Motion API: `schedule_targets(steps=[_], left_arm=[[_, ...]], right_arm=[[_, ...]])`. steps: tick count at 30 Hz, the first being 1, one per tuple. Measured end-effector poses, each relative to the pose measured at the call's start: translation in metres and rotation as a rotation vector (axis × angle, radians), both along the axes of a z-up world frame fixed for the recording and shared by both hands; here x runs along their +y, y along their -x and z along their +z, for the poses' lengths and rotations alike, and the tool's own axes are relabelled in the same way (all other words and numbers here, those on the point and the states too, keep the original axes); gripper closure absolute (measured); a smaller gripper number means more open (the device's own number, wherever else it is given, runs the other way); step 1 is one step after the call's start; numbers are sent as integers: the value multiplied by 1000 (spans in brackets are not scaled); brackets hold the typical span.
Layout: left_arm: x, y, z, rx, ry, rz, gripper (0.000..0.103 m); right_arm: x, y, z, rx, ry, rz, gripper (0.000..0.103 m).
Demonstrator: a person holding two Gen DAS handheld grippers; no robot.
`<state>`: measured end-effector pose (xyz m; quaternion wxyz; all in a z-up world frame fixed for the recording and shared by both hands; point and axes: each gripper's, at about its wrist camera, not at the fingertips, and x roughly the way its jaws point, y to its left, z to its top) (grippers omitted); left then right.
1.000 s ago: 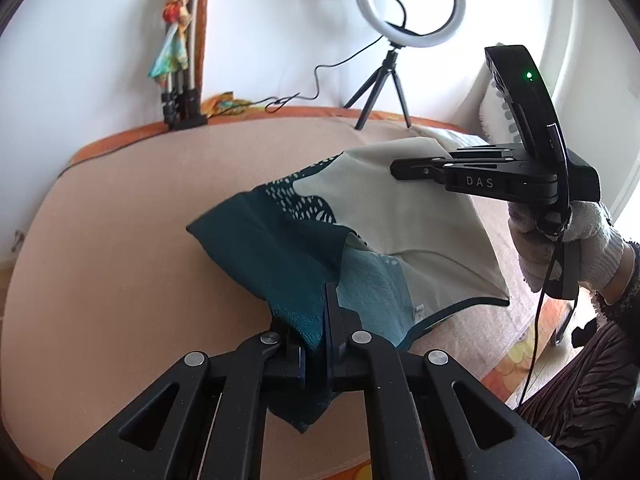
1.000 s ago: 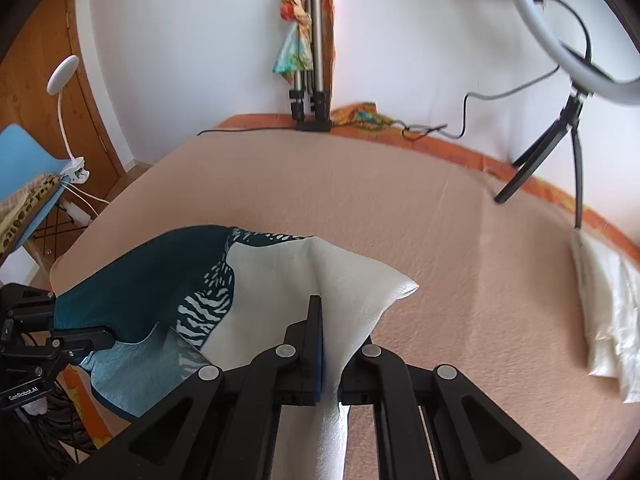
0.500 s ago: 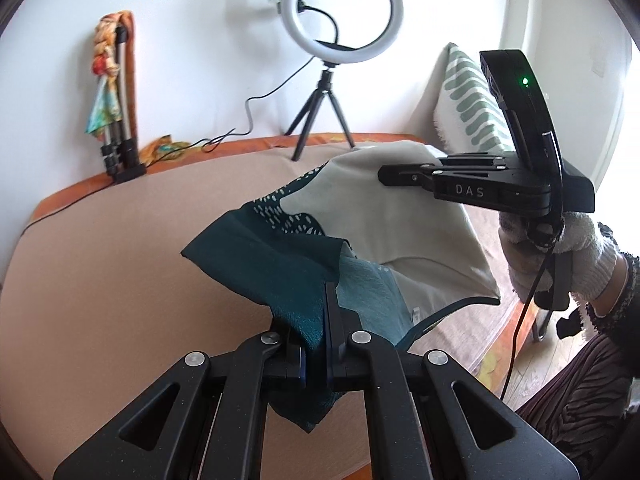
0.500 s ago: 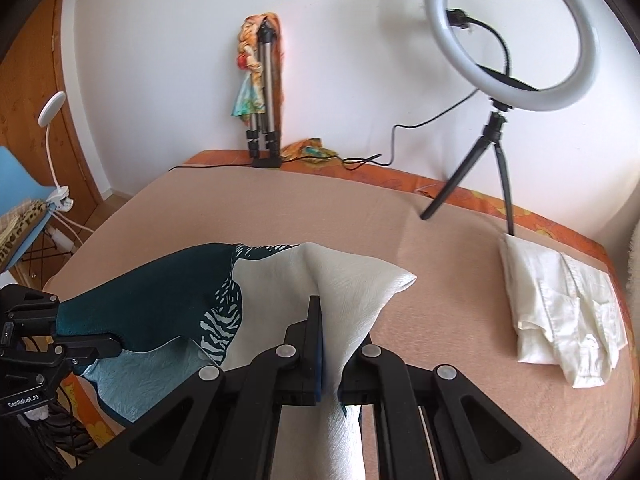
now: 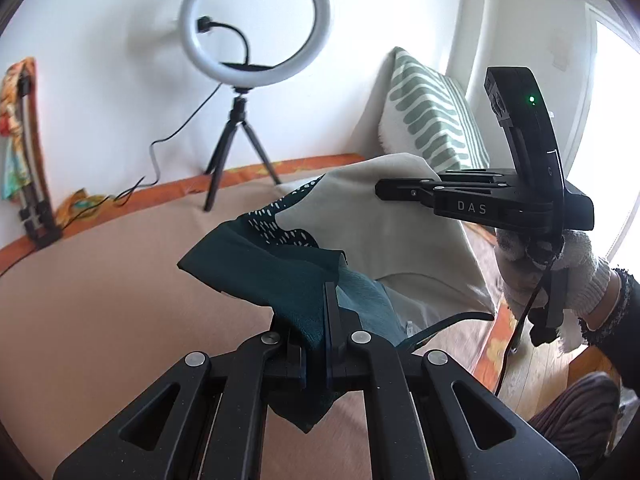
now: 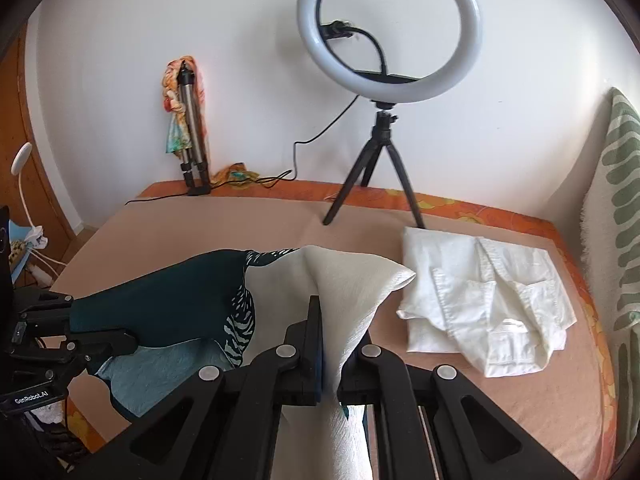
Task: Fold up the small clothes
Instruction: 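Lift the folded shirt with both tools and carry it toward the pillow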
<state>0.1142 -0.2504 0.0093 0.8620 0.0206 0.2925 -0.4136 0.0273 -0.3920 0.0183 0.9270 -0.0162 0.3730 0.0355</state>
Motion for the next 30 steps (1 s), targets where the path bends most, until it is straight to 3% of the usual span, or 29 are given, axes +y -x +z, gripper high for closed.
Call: schedule_targets(steps=[11, 19, 25, 30], left_arm=[[-94, -33, 19, -71, 50, -61, 99], [-155, -58, 22, -113, 56, -80, 99], [-185, -75, 15, -119, 52, -80, 99], [-204, -79, 1, -128, 27, -98, 99]], right_arm=[[-100, -16, 33, -52, 90, -124, 102], [-161, -53, 44, -79, 169, -143, 102], [-196, -86, 33, -72, 206, -134, 102], [-221, -109, 15, -63, 171, -131, 102]])
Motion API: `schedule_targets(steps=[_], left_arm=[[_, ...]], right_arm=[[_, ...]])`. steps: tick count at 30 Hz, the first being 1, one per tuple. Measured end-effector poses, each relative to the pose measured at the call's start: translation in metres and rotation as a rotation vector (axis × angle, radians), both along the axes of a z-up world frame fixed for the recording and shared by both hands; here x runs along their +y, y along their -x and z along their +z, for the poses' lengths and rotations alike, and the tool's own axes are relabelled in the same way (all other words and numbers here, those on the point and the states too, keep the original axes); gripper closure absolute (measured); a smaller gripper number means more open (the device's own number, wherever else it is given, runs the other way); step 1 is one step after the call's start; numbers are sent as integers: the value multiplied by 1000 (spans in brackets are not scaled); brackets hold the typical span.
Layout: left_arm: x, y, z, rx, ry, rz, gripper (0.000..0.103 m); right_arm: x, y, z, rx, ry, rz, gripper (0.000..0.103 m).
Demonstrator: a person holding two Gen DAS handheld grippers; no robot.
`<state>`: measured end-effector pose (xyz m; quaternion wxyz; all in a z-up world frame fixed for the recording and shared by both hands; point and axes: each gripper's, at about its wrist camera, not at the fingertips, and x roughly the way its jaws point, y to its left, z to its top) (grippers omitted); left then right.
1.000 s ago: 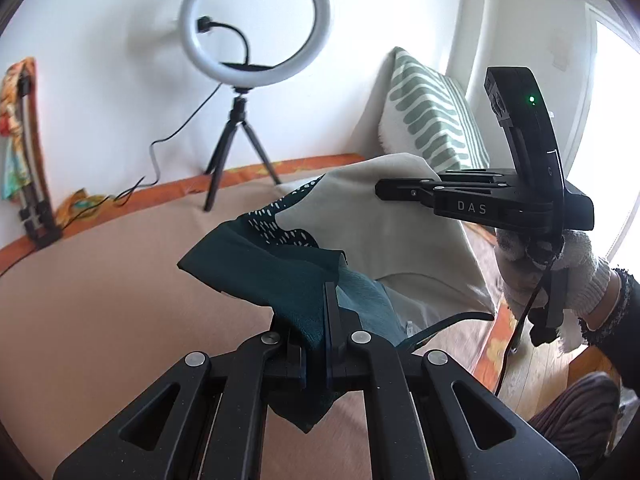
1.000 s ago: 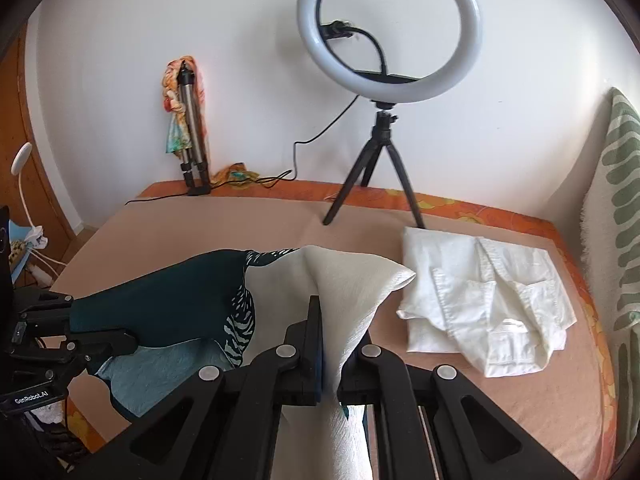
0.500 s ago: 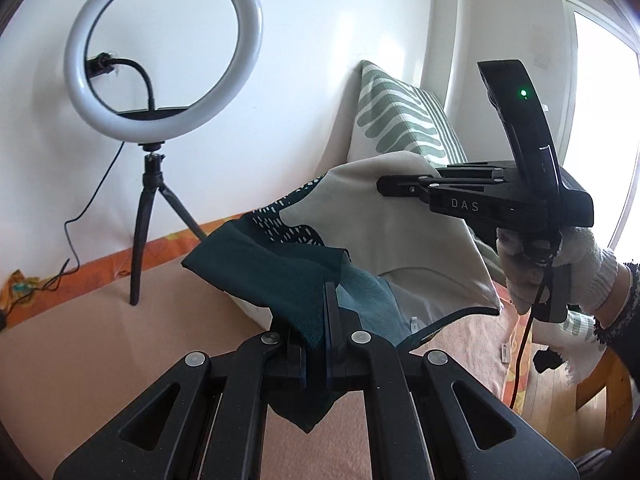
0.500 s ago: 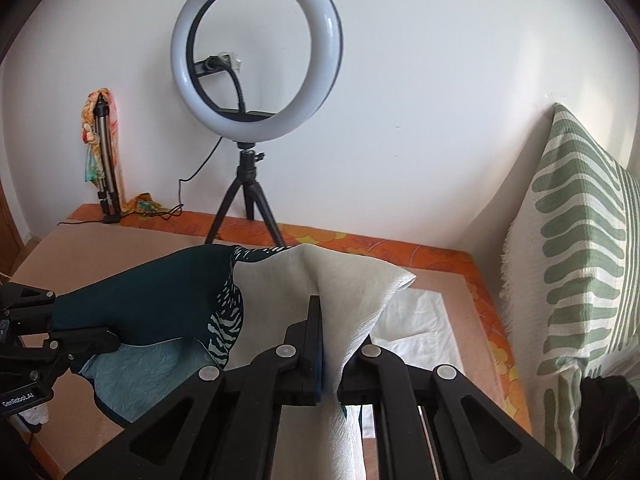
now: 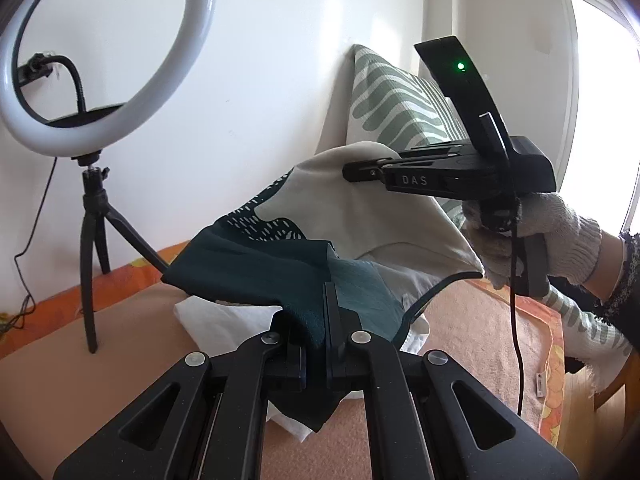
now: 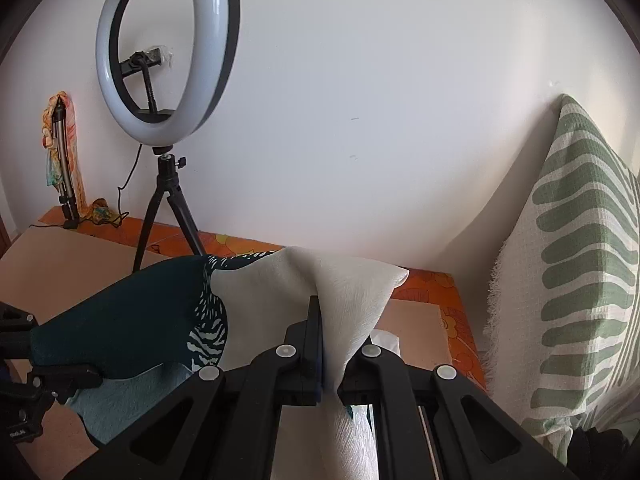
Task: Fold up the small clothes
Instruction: 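Lift the folded shirt with both tools and carry it toward the pillow, then lower the folded shirt onto the white shirt and open both tools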
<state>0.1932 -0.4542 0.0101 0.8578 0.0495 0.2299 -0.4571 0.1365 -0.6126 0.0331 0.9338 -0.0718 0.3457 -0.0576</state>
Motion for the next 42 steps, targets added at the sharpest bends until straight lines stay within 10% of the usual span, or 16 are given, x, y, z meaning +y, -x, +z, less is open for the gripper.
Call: schedule_targets(steps=[9, 11, 12, 14, 16, 23, 42], left_arm=[[-21, -9, -38, 92, -49, -22, 95], [-21, -7, -41, 96, -74, -23, 83], [-20, -6, -41, 101, -80, -26, 78], [-18, -5, -40, 109, -77, -14, 33], [-14, -5, -36, 100, -84, 35, 22], [-13, 5, -25, 93, -121, 64, 22], [48, 59, 26, 23, -80, 97, 22]], right_arm=[[-39, -21, -46, 59, -35, -15, 98], [-47, -22, -56, 80, 7, -87, 63], [-51, -21, -59, 82, 25, -121, 61], [-56, -17, -60, 85, 3, -135, 54], [-54, -14, -60, 87, -2, -140, 36], [-43, -6, -45, 51, 18, -167, 14], [30, 53, 11, -15, -11, -236, 9]])
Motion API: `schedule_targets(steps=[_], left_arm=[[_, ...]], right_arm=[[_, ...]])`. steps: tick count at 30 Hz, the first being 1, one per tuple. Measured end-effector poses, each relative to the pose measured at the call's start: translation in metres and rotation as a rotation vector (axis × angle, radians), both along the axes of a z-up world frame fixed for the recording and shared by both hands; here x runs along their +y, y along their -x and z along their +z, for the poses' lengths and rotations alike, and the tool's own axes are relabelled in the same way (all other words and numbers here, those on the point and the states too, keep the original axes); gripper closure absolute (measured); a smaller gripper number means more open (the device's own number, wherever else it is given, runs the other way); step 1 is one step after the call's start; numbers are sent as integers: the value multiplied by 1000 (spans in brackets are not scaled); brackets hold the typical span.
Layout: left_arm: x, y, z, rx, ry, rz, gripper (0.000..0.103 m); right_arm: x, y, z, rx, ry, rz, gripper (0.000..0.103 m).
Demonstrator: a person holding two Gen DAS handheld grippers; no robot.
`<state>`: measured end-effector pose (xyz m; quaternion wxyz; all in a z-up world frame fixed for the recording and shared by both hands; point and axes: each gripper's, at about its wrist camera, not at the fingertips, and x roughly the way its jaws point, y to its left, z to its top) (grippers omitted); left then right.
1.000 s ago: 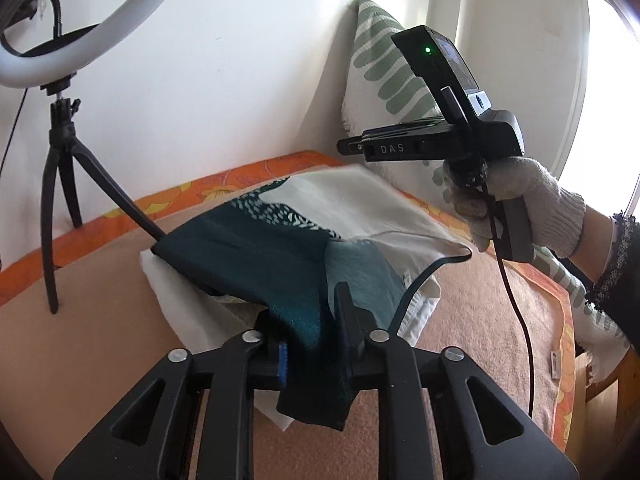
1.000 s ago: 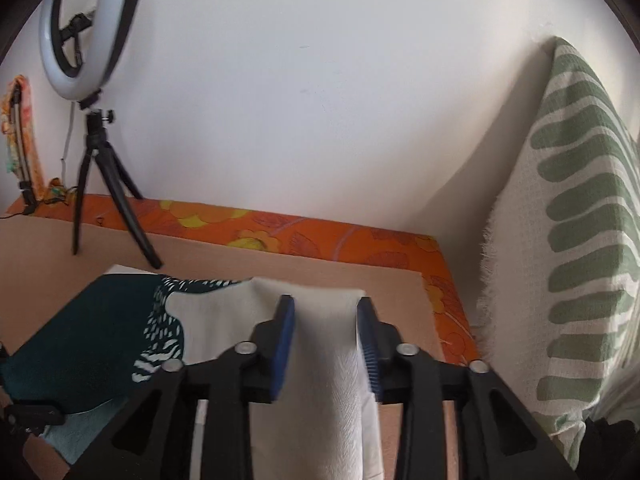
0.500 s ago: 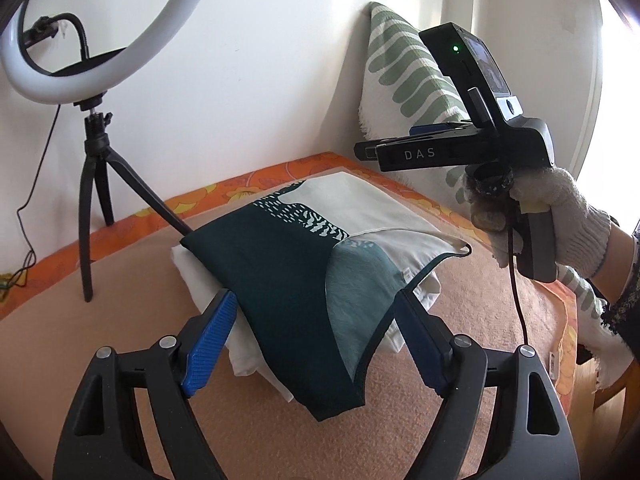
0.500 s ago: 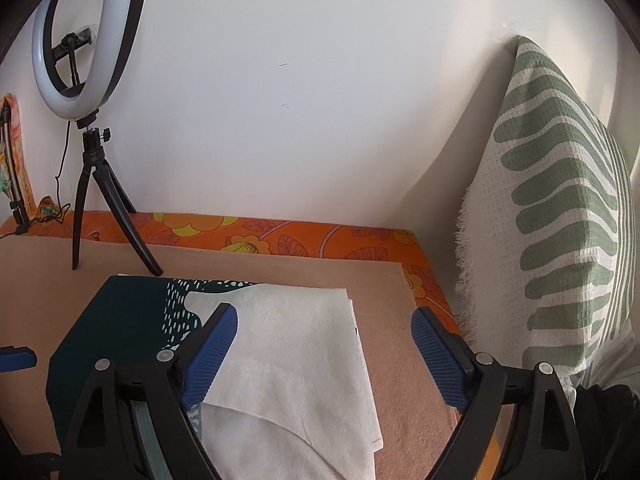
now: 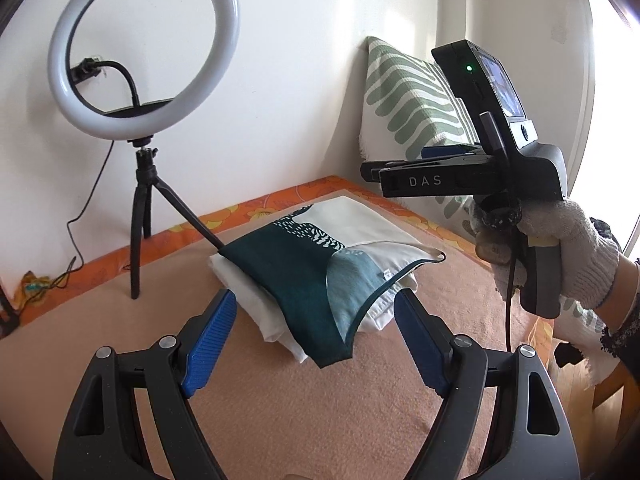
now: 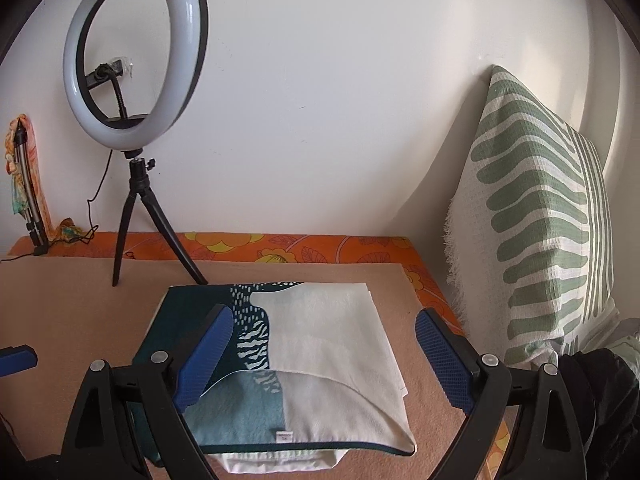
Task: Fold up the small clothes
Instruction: 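Lower the folded shirt onto the white shirt and open both tools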
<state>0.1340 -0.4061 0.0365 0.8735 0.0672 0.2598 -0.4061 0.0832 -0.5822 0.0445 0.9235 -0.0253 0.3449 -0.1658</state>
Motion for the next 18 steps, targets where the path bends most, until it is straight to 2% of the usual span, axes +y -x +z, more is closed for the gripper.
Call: schedule_targets(steps=[3, 9, 16, 18], left_arm=[[17, 13, 9, -3, 12, 5, 22], [53, 44, 27, -43, 25, 5, 22], [95, 74, 35, -63, 33, 7, 20], [107, 84, 35, -76, 30, 12, 18]], right_arm=[[19, 14, 9, -2, -13, 15, 9], [63, 52, 27, -22, 26, 29, 9], [108, 100, 36, -37, 28, 14, 8], [120, 114, 37, -43, 25, 4, 2]])
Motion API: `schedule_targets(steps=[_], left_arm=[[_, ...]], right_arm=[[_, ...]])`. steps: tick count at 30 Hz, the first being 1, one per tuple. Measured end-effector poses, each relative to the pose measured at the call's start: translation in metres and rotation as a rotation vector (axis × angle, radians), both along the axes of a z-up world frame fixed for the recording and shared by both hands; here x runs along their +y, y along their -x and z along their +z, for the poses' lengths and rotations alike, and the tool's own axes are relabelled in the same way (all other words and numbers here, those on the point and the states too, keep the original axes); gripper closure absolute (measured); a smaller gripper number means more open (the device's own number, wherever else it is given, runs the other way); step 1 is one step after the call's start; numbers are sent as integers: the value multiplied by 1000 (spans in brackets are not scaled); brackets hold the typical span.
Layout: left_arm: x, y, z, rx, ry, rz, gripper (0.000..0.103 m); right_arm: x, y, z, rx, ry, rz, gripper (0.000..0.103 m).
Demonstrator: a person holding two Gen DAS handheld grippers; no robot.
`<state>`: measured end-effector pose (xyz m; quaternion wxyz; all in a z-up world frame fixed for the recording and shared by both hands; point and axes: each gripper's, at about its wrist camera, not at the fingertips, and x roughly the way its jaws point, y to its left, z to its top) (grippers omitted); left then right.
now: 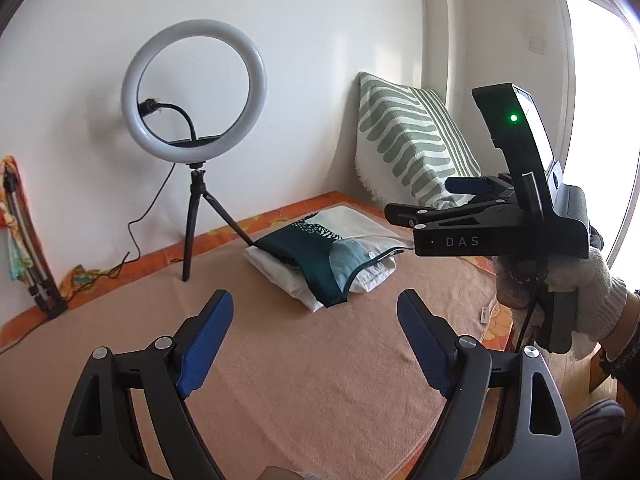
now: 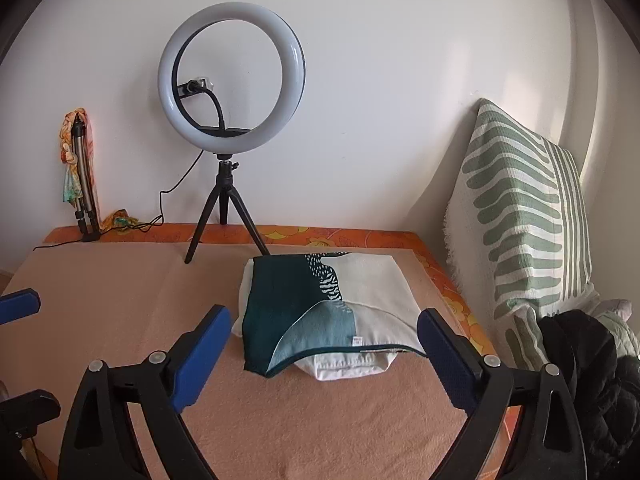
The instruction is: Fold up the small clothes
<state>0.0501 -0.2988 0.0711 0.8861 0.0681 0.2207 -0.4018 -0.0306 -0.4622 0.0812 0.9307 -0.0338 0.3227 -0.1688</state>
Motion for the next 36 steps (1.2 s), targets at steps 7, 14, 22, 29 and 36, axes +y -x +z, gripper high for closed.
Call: schedule_targets(steps=[7, 14, 22, 29, 36], left_arm=[[39, 22, -3, -15, 11, 38, 2], [61, 30, -19, 0, -29, 80, 1], [71, 22, -41, 29, -61, 117, 1], [73, 18, -50, 16, -109, 147, 1], [75, 19, -52, 13, -125, 161, 1]], right_arm=[[46, 39, -1, -32, 12, -16, 0], [75, 57, -13, -66, -14, -29, 0], [84, 56, -34, -79, -19, -55, 0], [83, 51, -52, -66, -32, -68, 0], [83, 51, -53, -75, -31, -78, 0]])
